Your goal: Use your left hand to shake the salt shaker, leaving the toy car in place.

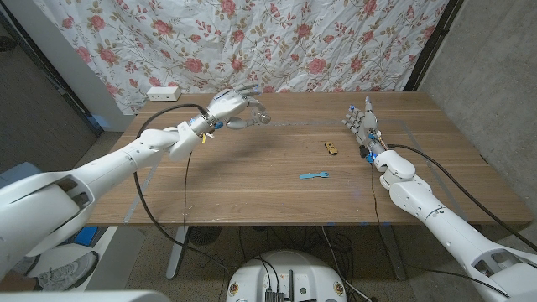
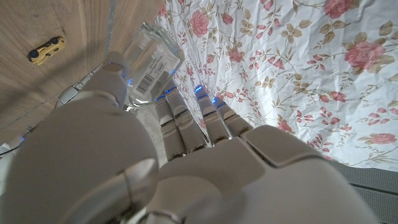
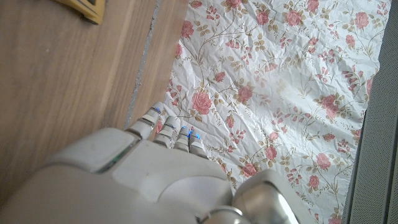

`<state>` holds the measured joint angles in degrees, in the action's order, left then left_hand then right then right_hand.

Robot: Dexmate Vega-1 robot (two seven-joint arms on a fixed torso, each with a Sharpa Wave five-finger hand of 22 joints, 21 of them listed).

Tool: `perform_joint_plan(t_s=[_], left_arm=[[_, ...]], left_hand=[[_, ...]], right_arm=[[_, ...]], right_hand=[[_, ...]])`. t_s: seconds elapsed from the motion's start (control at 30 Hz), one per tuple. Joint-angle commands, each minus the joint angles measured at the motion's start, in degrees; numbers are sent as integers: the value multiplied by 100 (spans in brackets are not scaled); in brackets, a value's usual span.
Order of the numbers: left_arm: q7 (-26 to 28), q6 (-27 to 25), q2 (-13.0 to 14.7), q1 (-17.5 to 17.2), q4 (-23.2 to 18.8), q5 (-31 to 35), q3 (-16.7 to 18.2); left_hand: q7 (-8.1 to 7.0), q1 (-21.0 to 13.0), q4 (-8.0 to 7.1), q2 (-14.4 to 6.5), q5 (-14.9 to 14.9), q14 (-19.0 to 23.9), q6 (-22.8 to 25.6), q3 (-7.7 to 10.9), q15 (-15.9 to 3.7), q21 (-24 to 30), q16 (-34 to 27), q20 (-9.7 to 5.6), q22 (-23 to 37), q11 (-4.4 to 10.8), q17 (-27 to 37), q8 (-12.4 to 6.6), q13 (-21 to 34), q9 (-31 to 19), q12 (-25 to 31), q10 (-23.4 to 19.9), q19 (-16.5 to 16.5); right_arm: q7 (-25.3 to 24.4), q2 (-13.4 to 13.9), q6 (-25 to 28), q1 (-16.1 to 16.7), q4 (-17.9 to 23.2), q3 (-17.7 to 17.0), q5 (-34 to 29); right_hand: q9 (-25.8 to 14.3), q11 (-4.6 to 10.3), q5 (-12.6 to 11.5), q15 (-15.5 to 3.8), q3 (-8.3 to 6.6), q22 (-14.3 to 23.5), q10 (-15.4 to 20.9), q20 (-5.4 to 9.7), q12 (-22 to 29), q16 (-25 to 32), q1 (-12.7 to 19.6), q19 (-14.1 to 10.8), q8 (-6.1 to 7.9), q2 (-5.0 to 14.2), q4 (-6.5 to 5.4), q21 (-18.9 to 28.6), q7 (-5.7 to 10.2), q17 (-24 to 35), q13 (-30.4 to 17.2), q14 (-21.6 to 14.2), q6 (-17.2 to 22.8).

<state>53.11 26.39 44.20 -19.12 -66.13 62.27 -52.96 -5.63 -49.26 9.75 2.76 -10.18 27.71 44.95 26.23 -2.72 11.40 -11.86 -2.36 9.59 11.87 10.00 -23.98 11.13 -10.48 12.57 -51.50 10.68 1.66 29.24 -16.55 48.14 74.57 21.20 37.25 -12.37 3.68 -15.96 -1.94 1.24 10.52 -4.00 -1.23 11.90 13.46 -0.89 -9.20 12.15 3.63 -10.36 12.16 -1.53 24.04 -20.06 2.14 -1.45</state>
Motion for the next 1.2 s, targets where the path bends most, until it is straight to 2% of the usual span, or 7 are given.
perform_joint_plan(t_s=[0.03, 0.67, 1.0, 1.03, 1.2], left_arm=[[497, -408, 39, 260, 63, 613, -412], [1089, -1252, 61, 530, 117, 1553, -1025], [1089, -1501, -10, 457, 121, 1954, -937], [1089, -1645, -19, 427, 116, 2045, -934], [1089, -1793, 4, 448, 82, 2313, -1012]], left_hand=[[-284, -111, -13, -144, -31, 73, 328, -25, -893, -25, 0, -1, 20, 104, 27, -45, 28, -105, -18, -168, 43], [-349, -106, -23, -168, -25, 106, 301, -82, -903, -35, 4, -30, 19, 106, 34, -11, 30, -114, -38, -166, 45], [-375, -100, -33, -198, -25, 125, 323, -105, -916, -34, 1, -40, 18, 106, 40, -9, 32, -118, -40, -182, 58], [-376, -100, -33, -199, -25, 126, 321, -106, -917, -35, 1, -44, 18, 106, 40, -8, 32, -118, -40, -183, 58], [-409, -113, -29, -221, -27, 132, 325, -111, -929, -41, 4, -38, 18, 107, 42, -2, 33, -120, -43, -188, 47]], right_arm=[[1, 0, -1, 1, 1, 0, 0], [2, -1, -3, 0, -1, 0, 0], [2, 0, -3, 1, -1, 0, -1], [2, 0, -3, 1, -1, 0, -1], [3, 0, -3, 1, -1, -1, 0]], right_hand=[[-21, 6, -41, -208, 8, 30, -28, -7, 43, 22, -18, -38, 36, 554, -32, 36, -51, 29, -21, 39, -2], [-21, 7, -40, -194, 9, 30, -35, -6, 40, 25, -18, -39, 35, 553, -32, 36, -41, 29, -21, 30, -4], [-21, 7, -40, -197, 9, 30, -31, -5, 41, 24, -18, -38, 37, 554, -32, 36, -49, 29, -21, 34, 0], [-21, 8, -40, -198, 9, 30, -35, -6, 39, 23, -18, -38, 38, 554, -32, 36, -52, 29, -21, 34, 4], [-21, 5, -40, -194, 9, 30, -40, -6, 38, 21, -18, -38, 36, 553, -32, 36, -56, 29, -20, 41, -1]])
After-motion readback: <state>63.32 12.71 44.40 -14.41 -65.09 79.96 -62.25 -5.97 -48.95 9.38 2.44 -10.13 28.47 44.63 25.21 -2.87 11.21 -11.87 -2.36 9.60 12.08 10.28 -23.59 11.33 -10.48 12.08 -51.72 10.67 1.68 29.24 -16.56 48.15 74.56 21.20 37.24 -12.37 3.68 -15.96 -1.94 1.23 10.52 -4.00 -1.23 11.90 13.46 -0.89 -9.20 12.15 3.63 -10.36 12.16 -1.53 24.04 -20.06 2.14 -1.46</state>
